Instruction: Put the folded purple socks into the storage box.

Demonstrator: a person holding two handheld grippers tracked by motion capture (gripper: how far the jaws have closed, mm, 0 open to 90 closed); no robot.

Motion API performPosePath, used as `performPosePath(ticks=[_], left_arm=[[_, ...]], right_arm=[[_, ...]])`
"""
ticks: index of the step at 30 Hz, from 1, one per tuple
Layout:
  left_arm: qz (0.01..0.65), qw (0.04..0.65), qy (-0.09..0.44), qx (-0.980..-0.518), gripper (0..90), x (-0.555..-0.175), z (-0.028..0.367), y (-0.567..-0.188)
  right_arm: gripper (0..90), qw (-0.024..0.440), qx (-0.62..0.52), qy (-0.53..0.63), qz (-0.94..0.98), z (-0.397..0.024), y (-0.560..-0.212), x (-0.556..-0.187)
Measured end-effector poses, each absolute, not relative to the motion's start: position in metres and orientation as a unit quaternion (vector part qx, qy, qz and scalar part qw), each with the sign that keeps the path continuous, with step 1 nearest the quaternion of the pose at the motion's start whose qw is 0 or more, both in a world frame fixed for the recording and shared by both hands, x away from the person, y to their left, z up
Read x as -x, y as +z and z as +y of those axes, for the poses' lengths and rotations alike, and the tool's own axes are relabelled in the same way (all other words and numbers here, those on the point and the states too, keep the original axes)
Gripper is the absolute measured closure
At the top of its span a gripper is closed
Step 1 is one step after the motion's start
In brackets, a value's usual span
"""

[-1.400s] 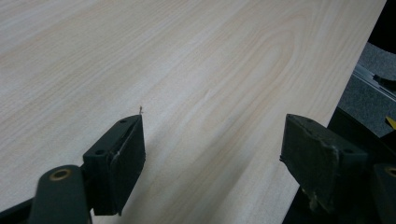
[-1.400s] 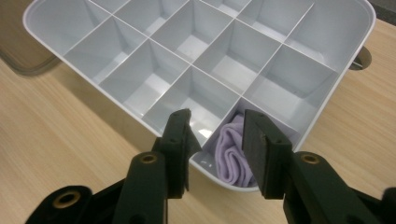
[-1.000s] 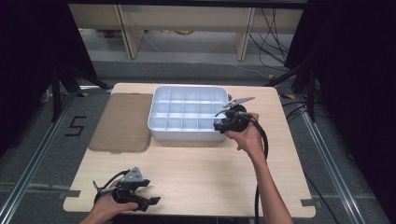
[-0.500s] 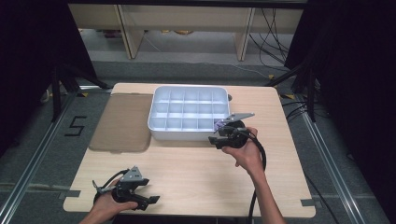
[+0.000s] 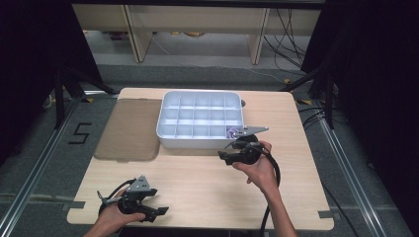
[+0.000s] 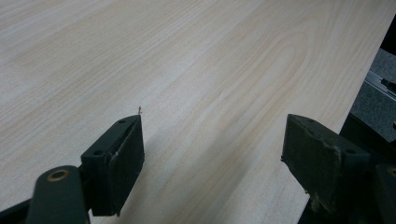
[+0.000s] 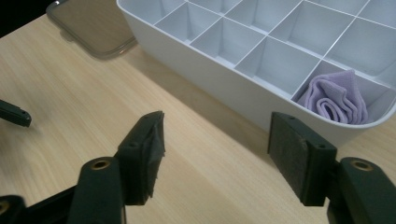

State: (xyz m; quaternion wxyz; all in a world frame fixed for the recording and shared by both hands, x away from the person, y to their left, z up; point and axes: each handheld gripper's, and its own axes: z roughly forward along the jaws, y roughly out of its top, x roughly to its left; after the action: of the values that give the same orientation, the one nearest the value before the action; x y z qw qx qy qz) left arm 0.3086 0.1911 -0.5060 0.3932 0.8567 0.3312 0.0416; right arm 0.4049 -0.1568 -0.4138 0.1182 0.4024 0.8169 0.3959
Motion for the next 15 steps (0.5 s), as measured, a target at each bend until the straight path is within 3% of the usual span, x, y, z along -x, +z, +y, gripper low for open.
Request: performPosePath(ticks=[15], left_arm=[[0.334, 0.394, 0.040, -0.855, 19.0, -0.309, 0.191, -0.506]], right_arm=[[31.4, 0.119, -0.396, 0.388, 0.824, -0.152, -0.422, -0.393]])
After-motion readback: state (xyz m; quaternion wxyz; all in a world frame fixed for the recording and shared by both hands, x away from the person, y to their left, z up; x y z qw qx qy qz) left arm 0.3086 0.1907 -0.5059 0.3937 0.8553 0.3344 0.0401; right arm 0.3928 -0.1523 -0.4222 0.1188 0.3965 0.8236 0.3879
